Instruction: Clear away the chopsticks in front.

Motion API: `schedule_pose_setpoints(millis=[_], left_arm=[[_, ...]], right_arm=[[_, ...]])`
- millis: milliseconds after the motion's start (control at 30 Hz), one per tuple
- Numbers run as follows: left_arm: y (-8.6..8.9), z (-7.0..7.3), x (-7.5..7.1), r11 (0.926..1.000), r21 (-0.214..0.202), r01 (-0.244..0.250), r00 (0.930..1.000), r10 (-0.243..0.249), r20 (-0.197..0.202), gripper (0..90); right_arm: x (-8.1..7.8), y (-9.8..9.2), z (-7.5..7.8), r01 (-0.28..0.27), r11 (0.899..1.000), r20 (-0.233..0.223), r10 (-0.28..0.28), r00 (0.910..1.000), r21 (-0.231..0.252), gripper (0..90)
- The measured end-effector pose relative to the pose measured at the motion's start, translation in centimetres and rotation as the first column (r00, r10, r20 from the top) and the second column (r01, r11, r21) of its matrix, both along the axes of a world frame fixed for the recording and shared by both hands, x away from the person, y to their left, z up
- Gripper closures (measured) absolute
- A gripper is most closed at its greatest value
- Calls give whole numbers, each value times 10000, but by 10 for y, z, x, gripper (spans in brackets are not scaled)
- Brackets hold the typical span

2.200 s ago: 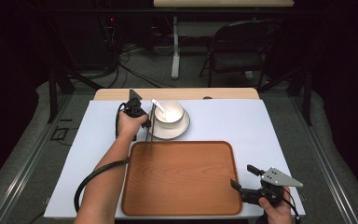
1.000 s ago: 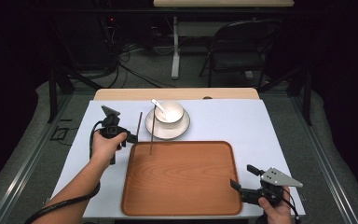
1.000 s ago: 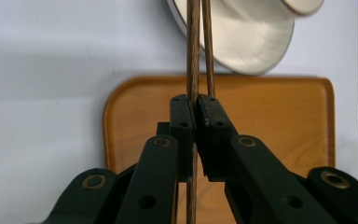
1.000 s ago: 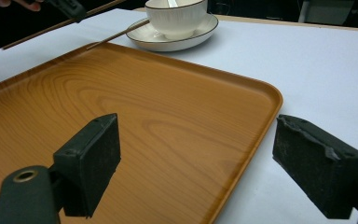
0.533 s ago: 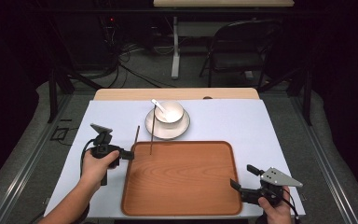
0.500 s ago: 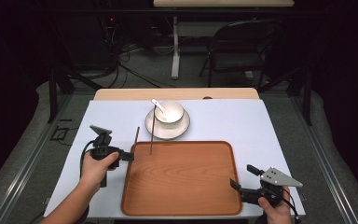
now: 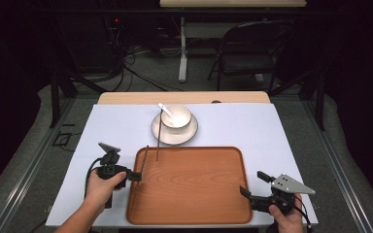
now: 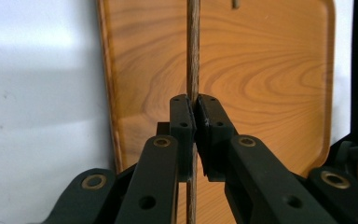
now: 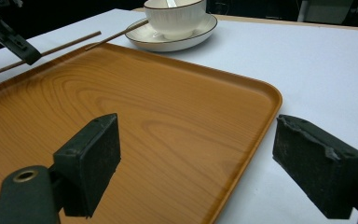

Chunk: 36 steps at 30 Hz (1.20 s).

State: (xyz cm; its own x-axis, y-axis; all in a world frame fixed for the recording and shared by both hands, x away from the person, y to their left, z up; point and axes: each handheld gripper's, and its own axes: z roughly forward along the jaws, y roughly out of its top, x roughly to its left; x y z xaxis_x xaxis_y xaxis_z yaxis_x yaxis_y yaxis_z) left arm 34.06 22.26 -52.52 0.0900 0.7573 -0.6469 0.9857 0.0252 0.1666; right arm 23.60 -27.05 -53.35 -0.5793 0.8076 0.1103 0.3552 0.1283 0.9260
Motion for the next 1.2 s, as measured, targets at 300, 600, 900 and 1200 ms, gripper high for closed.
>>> schedule_pose_setpoints(millis=[300, 600, 900, 1200], left_arm=[[-13, -11, 3, 9997, 155, 207, 9997, -205, -139, 850], [-27, -15, 7, 9980, 421, 467, 9987, -457, -239, 849], [-31, -16, 9, 9978, 524, 414, 9989, -401, -252, 848], [-30, -18, 9, 9977, 569, 359, 9988, -340, -350, 843]], right_arm=[[0, 0, 0, -10, 10000, -10, 10, 10000, -20, 146], [0, 0, 0, -16, 10000, 29, 16, 10000, 3, 146], [-1, 0, 0, -8, 10000, 46, 8, 10000, 28, 146], [-1, 0, 0, -11, 10000, 55, 11, 10000, 12, 146]])
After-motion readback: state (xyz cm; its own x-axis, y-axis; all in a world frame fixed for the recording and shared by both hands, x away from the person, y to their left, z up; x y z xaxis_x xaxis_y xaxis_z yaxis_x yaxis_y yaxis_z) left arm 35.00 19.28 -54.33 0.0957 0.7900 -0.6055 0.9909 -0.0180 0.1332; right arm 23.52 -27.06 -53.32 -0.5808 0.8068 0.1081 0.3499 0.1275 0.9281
